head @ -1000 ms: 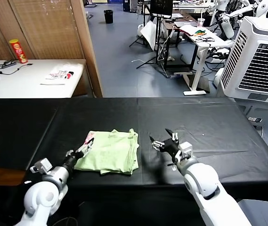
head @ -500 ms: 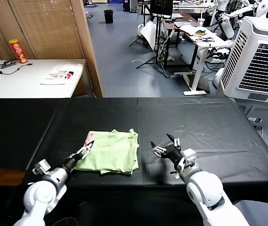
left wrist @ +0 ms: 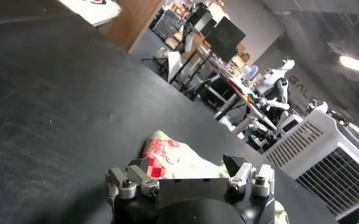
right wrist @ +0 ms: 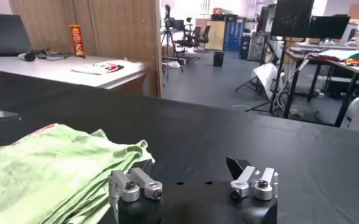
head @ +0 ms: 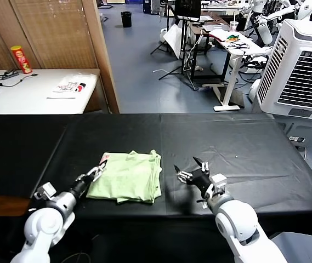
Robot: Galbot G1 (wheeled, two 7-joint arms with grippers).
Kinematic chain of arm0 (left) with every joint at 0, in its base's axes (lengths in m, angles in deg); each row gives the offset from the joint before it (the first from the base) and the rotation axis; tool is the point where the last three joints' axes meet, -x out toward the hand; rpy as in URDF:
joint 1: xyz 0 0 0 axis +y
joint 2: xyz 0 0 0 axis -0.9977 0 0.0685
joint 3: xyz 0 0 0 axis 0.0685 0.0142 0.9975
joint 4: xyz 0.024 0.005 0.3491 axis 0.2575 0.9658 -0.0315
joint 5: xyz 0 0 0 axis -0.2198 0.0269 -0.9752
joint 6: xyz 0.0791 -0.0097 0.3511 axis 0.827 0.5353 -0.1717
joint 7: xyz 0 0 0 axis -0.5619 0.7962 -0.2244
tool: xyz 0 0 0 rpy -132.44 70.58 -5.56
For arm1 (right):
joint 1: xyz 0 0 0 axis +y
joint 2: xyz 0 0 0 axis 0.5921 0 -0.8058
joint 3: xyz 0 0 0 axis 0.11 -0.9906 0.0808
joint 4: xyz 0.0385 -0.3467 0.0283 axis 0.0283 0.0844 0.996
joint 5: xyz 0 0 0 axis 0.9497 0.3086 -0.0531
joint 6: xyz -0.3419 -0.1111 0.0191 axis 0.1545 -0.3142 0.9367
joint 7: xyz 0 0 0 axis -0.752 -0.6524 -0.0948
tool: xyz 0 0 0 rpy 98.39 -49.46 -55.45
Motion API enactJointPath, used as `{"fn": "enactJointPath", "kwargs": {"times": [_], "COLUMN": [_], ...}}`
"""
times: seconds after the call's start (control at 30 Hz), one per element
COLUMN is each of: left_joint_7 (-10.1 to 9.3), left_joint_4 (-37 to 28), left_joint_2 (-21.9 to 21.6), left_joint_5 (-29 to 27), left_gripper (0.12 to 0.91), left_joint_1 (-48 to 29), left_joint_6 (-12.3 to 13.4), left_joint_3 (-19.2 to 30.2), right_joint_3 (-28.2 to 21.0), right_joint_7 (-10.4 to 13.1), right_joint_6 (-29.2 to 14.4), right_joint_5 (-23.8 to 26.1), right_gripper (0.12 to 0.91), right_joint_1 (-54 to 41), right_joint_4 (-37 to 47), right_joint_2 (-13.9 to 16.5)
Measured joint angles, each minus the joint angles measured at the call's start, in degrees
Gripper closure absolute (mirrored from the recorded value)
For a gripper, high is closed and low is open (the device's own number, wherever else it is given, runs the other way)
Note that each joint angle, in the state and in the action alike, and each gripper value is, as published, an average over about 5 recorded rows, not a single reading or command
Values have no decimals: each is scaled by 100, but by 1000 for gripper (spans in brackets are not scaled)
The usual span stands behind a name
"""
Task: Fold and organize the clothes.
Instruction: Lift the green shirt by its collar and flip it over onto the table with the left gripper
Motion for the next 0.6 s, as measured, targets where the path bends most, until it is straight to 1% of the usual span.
{"fn": "enactJointPath", "kwargs": {"times": [0.17, 0.23, 0.27, 0.37, 0.4, 0.47, 0.5, 0.57, 0.6], "left_joint_7": [14, 13, 10, -13, -25, -49, -59, -77, -85], "left_joint_4": [-113, -119, -119, -123, -129, -147, -158, -170, -169], "left_joint_2": [-4, 1, 5, 23, 28, 35, 37, 37, 37], "left_joint_5": [68, 138, 168, 268, 306, 373, 401, 431, 441], "left_gripper": [234, 248, 270, 392, 457, 557, 624, 725, 789], "left_joint_1": [4, 5, 6, 8, 8, 9, 9, 13, 15], "left_joint_6": [-6, -27, -39, -82, -97, -121, -129, -137, -141], "left_joint_3": [19, 25, 28, 35, 34, 30, 26, 15, 10], "right_joint_3": [2, -3, -5, -9, -9, -9, -9, -8, -7], "right_joint_7": [-1, -2, -3, -7, -9, -11, -11, -12, -12], "right_joint_6": [1, 1, 2, 2, 2, 2, 2, 2, 2], "right_joint_5": [-6, -6, -7, -6, -6, -6, -6, -4, -2], "right_gripper": [227, 227, 227, 227, 227, 227, 227, 227, 227], "right_joint_1": [8, 8, 9, 15, 18, 25, 29, 34, 37], "right_joint_4": [-15, -18, -19, -28, -33, -41, -46, -55, -60], "right_joint_2": [-8, -14, -16, -20, -20, -21, -22, -23, -25]}}
